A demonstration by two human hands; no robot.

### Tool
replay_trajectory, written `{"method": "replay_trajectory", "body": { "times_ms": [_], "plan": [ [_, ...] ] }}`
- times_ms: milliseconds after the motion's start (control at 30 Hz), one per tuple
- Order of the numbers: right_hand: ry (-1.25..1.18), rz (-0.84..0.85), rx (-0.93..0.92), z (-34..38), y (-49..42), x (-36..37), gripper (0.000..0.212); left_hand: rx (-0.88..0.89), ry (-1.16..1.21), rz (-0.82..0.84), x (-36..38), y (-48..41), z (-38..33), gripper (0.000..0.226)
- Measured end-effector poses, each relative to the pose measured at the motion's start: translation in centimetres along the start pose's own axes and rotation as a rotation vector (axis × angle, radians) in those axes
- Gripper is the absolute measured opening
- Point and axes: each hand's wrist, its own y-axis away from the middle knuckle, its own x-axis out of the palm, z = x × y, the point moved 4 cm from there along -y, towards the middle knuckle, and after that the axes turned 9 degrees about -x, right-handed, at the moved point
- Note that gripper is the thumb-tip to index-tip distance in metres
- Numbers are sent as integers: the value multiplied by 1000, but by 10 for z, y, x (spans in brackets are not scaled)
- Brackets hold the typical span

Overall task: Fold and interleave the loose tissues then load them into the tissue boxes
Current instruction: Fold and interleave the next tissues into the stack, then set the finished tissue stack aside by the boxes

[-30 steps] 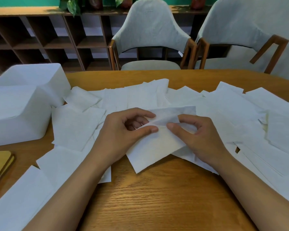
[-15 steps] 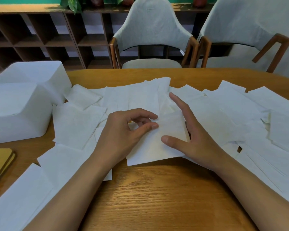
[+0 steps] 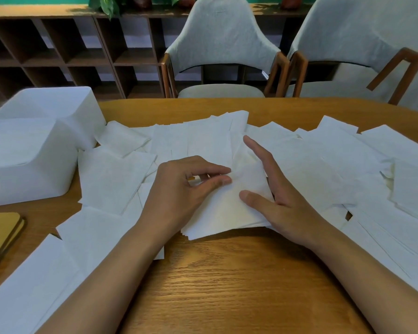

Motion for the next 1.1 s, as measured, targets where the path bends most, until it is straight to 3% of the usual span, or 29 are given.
{"method": "replay_trajectory", "body": {
  "times_ms": [100, 167, 333, 467, 667, 767, 933, 1100],
  "plan": [
    [4, -50, -34, 2, -2, -3, 77, 22, -49, -89, 0, -1, 2, 20],
    [-58, -122, -38, 2, -2, -8, 75, -52, -43, -105, 0, -1, 5, 26],
    [-219, -258, -12, 1, -3, -21, 71, -391, 358, 111, 10, -1, 11, 38],
    [-172, -351, 14, -5, -4, -19, 69, -495, 631, 183, 23, 3, 6, 30],
    [-99, -402, 31, -6, -4, -16, 64, -346, 473, 186, 29, 11, -1, 38],
    [-131, -393, 10, -4, -4, -17, 61, -312, 413, 47, 20, 6, 3, 25],
    [-105, -233, 4, -3, -4, -16, 47, -349, 404, -62, 11, 0, 15, 17],
    [-119, -232, 64, -7, -3, -19, 34, -355, 383, -16, 3, -4, 16, 36]
  ]
}}
